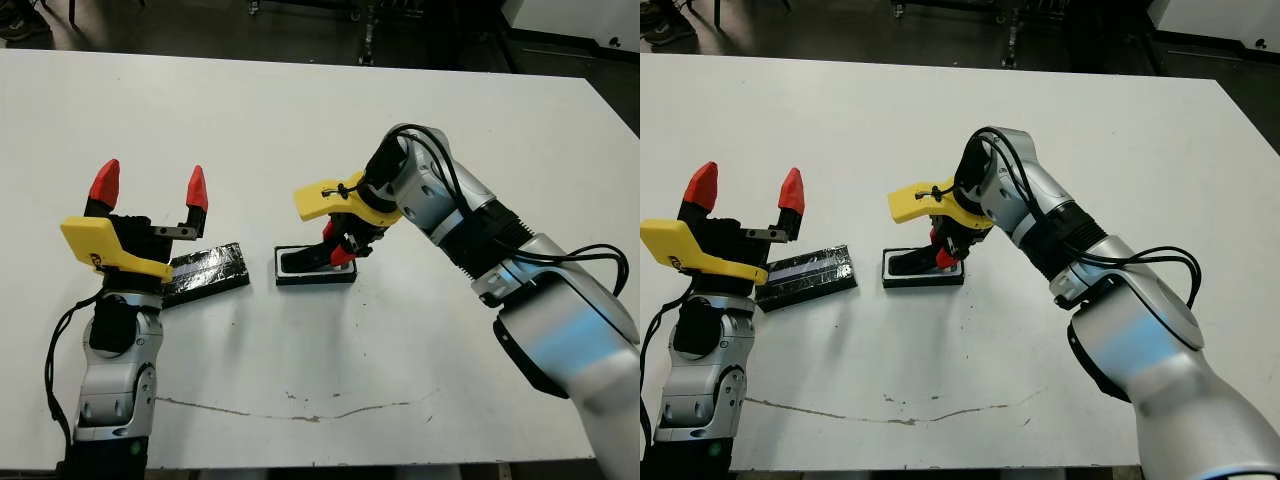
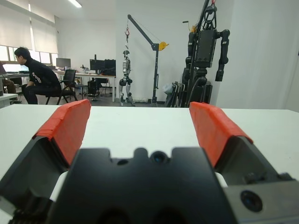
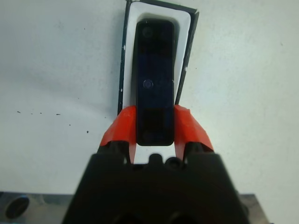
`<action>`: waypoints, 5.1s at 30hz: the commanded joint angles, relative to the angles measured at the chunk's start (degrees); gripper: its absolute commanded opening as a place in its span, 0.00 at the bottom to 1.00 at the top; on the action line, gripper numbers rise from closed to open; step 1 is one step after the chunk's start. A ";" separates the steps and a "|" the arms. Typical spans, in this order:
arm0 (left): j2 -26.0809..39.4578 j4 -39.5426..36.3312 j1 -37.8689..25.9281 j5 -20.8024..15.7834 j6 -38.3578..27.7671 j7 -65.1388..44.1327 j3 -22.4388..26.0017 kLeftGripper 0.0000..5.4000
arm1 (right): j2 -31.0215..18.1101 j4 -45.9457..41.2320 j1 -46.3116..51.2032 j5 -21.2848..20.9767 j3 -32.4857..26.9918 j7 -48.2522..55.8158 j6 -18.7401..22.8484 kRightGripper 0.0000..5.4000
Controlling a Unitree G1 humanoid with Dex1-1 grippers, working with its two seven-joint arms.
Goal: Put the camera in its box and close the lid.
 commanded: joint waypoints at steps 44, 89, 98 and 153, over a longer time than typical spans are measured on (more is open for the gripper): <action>-0.37 0.55 0.94 -0.08 -0.40 0.26 -0.12 1.00 | 2.22 -0.54 0.51 3.39 1.63 4.52 -7.79 0.31; -0.48 0.74 0.81 -0.34 -0.37 0.16 -0.13 1.00 | 0.46 10.11 -7.61 5.64 -5.85 -0.08 -23.87 1.00; -0.19 0.71 0.70 -0.21 -0.39 0.14 0.08 1.00 | -2.67 9.93 -11.19 9.21 -13.82 -1.36 -18.15 1.00; 45.08 23.33 -31.09 -7.44 13.51 -71.82 -11.82 1.00 | -9.46 -24.52 36.79 31.52 -45.44 -54.42 -6.64 0.00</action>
